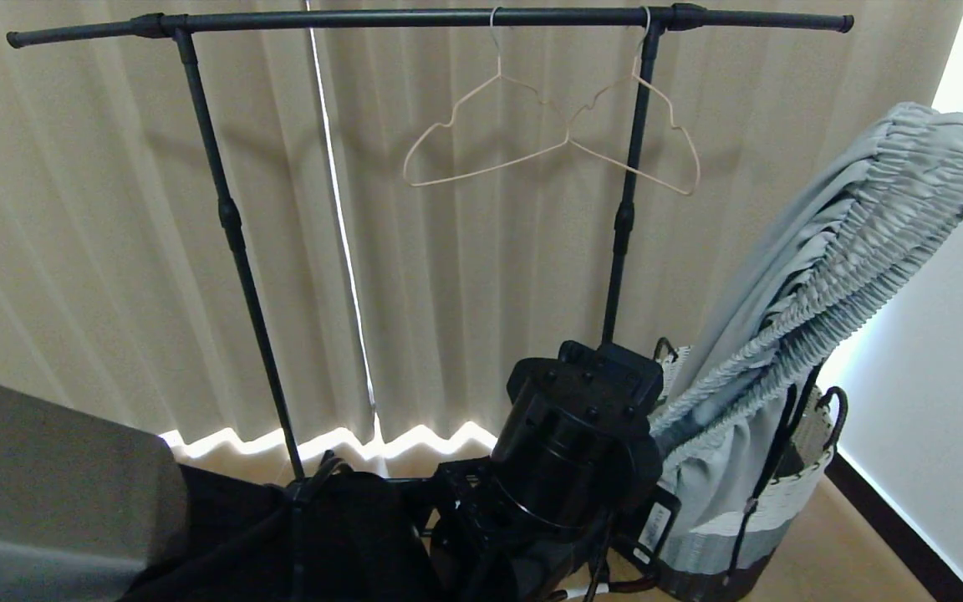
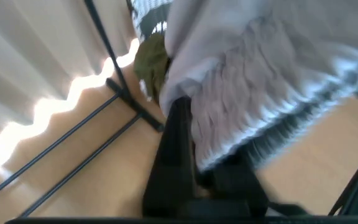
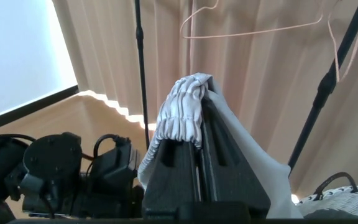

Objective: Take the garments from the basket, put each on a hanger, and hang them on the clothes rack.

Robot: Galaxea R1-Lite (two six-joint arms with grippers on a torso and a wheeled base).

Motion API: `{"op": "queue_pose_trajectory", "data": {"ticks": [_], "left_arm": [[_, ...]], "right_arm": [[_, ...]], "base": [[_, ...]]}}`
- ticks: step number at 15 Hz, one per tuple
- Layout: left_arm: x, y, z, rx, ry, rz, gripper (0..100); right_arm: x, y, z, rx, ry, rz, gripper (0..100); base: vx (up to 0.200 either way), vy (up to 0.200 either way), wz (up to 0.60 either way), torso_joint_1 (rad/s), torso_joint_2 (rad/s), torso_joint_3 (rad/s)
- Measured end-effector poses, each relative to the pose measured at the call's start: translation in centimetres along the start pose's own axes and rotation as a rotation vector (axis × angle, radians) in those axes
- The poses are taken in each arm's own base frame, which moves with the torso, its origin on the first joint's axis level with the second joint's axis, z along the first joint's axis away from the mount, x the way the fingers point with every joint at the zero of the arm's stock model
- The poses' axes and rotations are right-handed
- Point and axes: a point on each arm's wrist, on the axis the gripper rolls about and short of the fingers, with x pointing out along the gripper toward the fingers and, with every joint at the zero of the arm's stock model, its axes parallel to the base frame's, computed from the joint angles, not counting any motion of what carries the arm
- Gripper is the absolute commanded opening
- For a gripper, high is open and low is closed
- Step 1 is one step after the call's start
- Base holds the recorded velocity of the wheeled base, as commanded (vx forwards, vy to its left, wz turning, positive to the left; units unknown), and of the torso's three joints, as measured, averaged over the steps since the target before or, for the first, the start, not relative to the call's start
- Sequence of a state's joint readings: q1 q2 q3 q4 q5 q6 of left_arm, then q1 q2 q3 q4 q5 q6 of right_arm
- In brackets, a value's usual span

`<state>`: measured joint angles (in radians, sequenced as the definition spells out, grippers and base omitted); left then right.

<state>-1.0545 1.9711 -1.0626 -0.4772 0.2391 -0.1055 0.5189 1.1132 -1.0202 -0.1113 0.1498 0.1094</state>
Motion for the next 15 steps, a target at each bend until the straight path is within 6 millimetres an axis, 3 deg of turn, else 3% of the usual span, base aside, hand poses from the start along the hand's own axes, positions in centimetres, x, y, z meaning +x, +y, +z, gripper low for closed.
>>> {"op": "queue_pose_trajectory", "data": {"ticks": [2, 5, 11, 15], "left_arm": [[-1.2, 0.1, -1.1, 0.038, 0.031, 0.01, 0], [-4.8, 0.7, -1.1, 0.054, 0.009, 0.011, 0], [-14.2, 2.8, 2.2, 0.099, -0.141, 0.003, 0], [-18.7, 5.2, 4.8, 0.078, -0.256, 0.063, 0]], "right_arm": [[0.1, -0.1, -0.1, 0.001, 0.007, -0.005, 0], [0.9, -0.2, -0.5, 0.002, 0.026, -0.009, 0], [4.6, -0.8, 0.0, -0.007, -0.024, 0.0, 0], [6.8, -0.9, 1.2, -0.011, -0.048, 0.008, 0]], "base": [[0.0, 0.0, 0.0, 0.0, 0.0, 0.0], [0.0, 0.0, 0.0, 0.0, 0.0, 0.0], [0.0, 0.0, 0.0, 0.0, 0.0, 0.0], [0.0, 0.0, 0.0, 0.0, 0.0, 0.0]]}}
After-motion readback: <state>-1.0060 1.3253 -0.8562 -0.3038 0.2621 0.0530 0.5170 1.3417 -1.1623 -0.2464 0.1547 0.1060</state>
